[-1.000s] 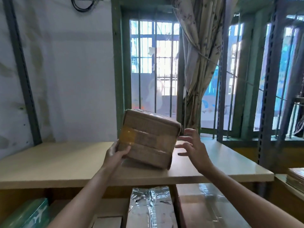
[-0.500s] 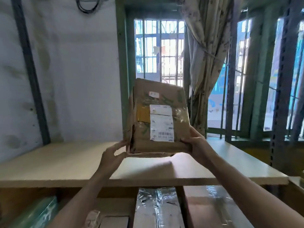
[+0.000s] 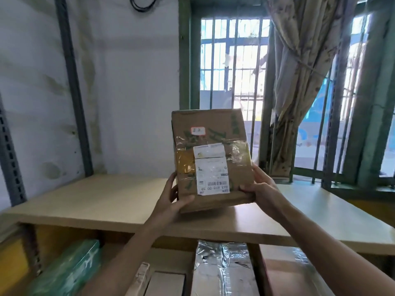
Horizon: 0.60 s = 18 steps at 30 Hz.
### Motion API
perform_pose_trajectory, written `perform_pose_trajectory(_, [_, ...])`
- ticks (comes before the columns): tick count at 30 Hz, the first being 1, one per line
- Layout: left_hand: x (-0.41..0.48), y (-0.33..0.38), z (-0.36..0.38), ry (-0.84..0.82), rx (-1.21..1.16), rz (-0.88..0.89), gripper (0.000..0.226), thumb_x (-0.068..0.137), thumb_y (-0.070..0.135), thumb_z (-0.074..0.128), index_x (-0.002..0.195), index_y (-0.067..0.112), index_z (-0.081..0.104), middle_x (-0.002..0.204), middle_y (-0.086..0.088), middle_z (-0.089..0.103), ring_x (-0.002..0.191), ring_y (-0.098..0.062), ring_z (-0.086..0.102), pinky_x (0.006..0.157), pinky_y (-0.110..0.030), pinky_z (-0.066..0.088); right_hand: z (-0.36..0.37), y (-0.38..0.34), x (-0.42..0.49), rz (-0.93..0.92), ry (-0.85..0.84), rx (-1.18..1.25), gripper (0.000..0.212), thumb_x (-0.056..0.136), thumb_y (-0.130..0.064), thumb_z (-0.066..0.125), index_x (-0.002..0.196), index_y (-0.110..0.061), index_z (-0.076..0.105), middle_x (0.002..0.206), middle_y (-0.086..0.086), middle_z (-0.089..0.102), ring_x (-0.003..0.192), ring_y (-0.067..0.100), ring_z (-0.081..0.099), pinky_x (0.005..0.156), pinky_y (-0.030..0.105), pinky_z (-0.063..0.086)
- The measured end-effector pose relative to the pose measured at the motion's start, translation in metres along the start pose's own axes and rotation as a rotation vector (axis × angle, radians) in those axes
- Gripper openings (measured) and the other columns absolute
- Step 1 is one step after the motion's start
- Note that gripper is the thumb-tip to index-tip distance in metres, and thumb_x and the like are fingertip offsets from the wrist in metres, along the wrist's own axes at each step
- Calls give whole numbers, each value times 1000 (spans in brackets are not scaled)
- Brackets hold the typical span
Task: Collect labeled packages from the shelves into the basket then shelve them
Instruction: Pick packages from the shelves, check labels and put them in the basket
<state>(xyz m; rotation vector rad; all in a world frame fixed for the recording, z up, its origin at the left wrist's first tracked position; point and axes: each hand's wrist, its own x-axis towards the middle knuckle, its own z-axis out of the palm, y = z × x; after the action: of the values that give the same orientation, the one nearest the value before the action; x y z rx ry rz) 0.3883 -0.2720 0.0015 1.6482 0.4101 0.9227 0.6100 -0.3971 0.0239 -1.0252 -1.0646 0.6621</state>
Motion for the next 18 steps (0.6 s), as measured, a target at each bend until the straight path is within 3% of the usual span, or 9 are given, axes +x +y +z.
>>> perform_pose_trajectory(4, [-2, -6, -24, 29, 79, 9, 82, 61, 33, 72, 127, 47, 24, 142, -4, 42, 126, -23, 45, 101, -44, 44, 14, 18, 4, 32, -4, 35, 73, 58, 2, 60, 125, -28, 55, 117, 1, 66, 114, 21, 57, 82, 37, 48])
perform_pose_trajectory(9, [-3, -6, -44, 81, 107, 50, 74, 71, 25, 72, 127, 45, 29, 140, -4, 45, 122, -21, 48, 92, -35, 50, 37, 21, 11, 45, 5, -67, 65, 66, -17, 74, 121, -39, 46, 117, -1, 63, 110, 21, 59, 84, 44, 53])
perform_pose_trajectory(11, [-4, 3, -60, 204, 112, 45, 72, 71, 34, 71, 132, 39, 32, 138, -5, 46, 120, -23, 50, 95, -44, 48, 56, 16, 18, 55, -55, -158, 73, 68, -20, 76, 128, -41, 39, 110, -5, 67, 102, 16, 64, 75, 33, 56])
perform_pose_trajectory(13, [-7, 14, -84, 384, 109, 79, 66, 74, 41, 67, 132, 36, 36, 136, -2, 48, 117, -21, 51, 93, -37, 49, 89, 12, 29, 61, -102, -307, 87, 68, -38, 79, 136, -44, 24, 116, -6, 63, 99, 13, 64, 66, 27, 57])
perform_pose_trajectory(15, [-11, 26, -118, 476, 101, 169, 65, 75, 47, 65, 132, 34, 37, 133, 6, 49, 120, -15, 49, 95, -28, 45, 132, 12, 40, 39, -115, -409, 96, 66, -58, 68, 139, -52, 6, 129, -2, 53, 101, 17, 62, 62, 27, 57])
perform_pose_trajectory(18, [-17, 36, -176, 434, 211, 218, 67, 83, 41, 62, 141, 35, 29, 142, 10, 40, 130, -11, 38, 110, -40, 32, 195, 23, 55, 52, -103, -528, 88, 62, -74, 49, 135, -63, 0, 149, 6, 35, 112, 28, 57, 69, 32, 55])
